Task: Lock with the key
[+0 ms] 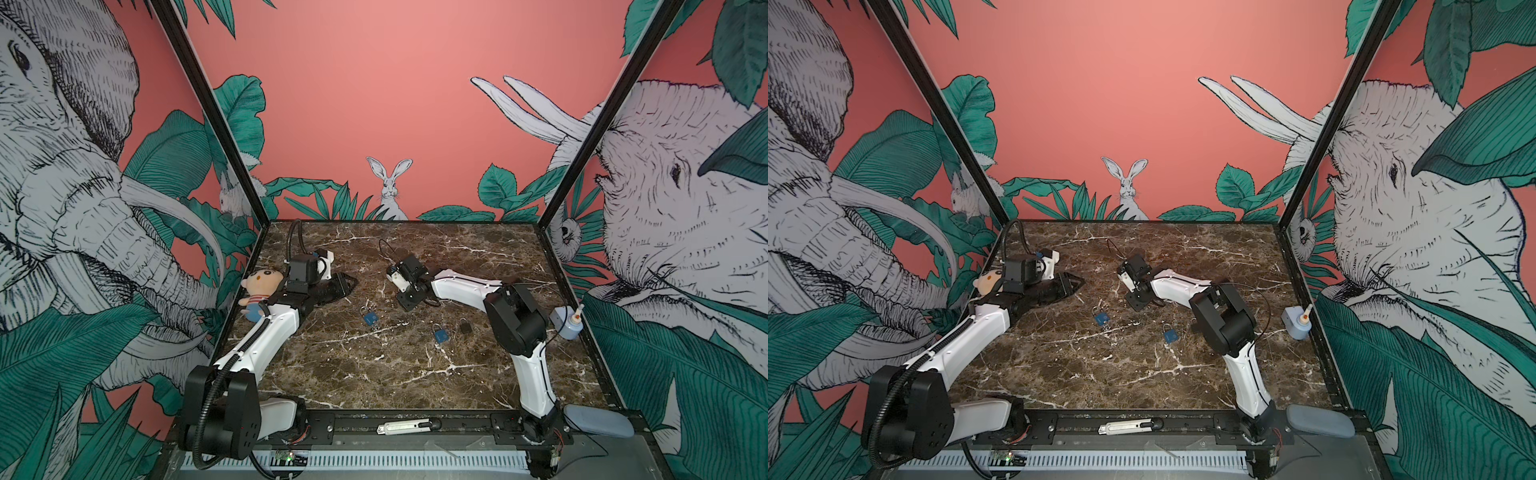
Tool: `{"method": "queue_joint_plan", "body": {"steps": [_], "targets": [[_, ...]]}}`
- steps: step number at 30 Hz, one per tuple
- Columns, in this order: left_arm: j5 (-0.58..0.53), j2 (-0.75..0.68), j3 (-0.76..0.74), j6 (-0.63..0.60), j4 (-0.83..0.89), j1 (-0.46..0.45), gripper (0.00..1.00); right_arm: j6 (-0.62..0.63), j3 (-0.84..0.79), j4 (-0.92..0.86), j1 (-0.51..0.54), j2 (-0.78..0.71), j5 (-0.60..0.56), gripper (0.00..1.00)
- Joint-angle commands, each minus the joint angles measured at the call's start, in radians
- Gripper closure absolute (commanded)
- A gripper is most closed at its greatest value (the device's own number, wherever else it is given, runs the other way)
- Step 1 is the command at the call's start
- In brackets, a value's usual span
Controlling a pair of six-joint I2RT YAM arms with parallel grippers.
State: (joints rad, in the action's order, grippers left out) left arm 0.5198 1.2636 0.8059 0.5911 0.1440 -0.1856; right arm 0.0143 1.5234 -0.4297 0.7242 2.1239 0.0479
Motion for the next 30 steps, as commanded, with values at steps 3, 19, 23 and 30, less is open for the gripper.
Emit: {"method": "queue_joint_plan", "body": {"steps": [3,19,23,30], "targets": [[0.019,0.002,-0.015,0.0,-0.01,0.011,0.63,0.029,0.023,-0.025,0.016,0.026,-0.042,0.6],[0.04,-0.001,-0.005,-0.004,-0.012,0.014,0.65,0.021,-0.006,-0.011,0.036,-0.028,-0.069,0.9],[0.133,0.011,0.008,0.008,-0.025,0.013,0.66,-0.01,-0.048,0.006,0.036,-0.136,-0.009,0.91],[0.206,0.029,-0.024,0.069,-0.126,-0.016,0.62,-0.07,-0.143,0.023,0.049,-0.324,0.069,0.92]]}}
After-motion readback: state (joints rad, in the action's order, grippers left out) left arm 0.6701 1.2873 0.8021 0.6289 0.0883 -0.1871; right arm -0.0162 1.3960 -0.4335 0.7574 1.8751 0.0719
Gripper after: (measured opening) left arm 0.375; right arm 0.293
